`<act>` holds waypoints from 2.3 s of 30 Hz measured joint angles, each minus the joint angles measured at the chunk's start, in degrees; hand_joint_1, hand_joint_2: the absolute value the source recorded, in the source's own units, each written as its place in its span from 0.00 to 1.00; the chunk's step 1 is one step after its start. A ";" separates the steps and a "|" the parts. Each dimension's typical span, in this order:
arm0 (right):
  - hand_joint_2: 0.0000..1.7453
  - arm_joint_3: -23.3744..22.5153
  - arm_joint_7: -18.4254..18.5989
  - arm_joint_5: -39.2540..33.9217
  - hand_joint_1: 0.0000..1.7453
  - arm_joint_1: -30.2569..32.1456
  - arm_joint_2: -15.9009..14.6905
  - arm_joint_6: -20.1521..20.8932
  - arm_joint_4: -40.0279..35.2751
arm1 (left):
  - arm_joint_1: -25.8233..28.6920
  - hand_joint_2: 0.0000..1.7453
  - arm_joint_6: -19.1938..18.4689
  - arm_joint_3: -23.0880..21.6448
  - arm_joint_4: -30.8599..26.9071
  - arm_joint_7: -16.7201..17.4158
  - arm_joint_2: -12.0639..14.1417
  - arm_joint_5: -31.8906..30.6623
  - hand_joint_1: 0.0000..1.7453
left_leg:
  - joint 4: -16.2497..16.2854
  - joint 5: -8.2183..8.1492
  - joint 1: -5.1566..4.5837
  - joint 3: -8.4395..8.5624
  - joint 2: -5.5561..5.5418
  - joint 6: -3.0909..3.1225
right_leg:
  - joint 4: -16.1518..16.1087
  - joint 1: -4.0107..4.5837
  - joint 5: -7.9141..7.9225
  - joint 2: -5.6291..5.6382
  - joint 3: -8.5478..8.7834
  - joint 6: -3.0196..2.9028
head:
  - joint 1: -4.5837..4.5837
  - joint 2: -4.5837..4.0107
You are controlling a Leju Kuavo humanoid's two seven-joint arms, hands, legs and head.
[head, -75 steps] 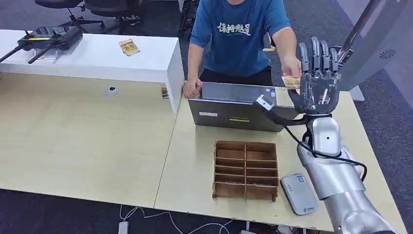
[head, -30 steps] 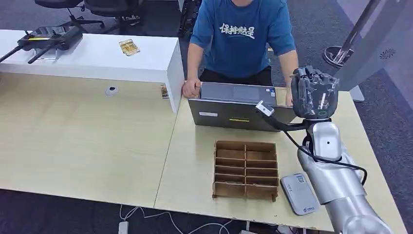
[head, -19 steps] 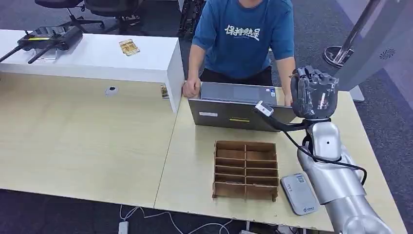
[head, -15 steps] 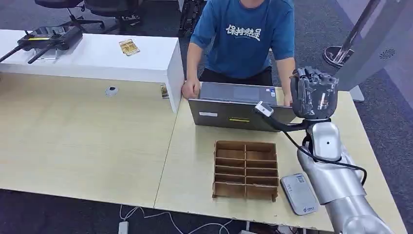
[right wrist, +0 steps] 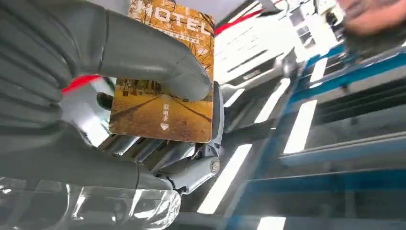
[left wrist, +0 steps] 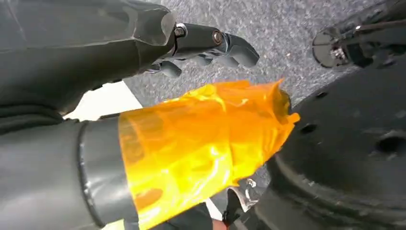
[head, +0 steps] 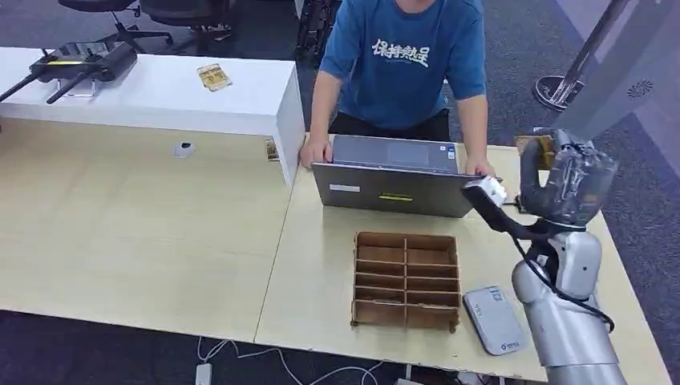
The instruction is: Pass the card to the sensor for recognition and then transmit it.
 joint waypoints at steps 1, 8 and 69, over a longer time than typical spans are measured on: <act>1.00 -1.95 -1.52 -0.34 1.00 1.22 -0.11 0.00 -1.45 | 0.08 0.00 0.13 0.22 0.00 -0.09 -0.15 0.11 0.00 | 0.00 -0.01 -0.01 -0.01 0.01 0.01 | 0.00 -0.01 0.00 0.01 -0.01 0.00 | 0.00 0.00; 1.00 -9.15 -5.23 -0.94 1.00 9.20 0.24 -0.02 -10.02 | 0.03 0.00 0.98 1.31 0.00 -0.09 -1.59 1.01 0.00 | 0.00 -0.06 0.01 0.01 0.06 0.03 | 0.01 -0.01 0.01 0.03 -0.02 0.01 | -0.04 0.00; 1.00 -10.96 -4.52 -23.69 1.00 24.00 -0.20 5.51 4.01 | 0.76 0.00 1.09 2.58 0.00 -0.46 -3.58 5.75 0.00 | -0.01 -0.06 0.01 -0.03 0.10 0.03 | 0.02 0.01 -0.01 0.07 -0.06 0.00 | -0.02 0.00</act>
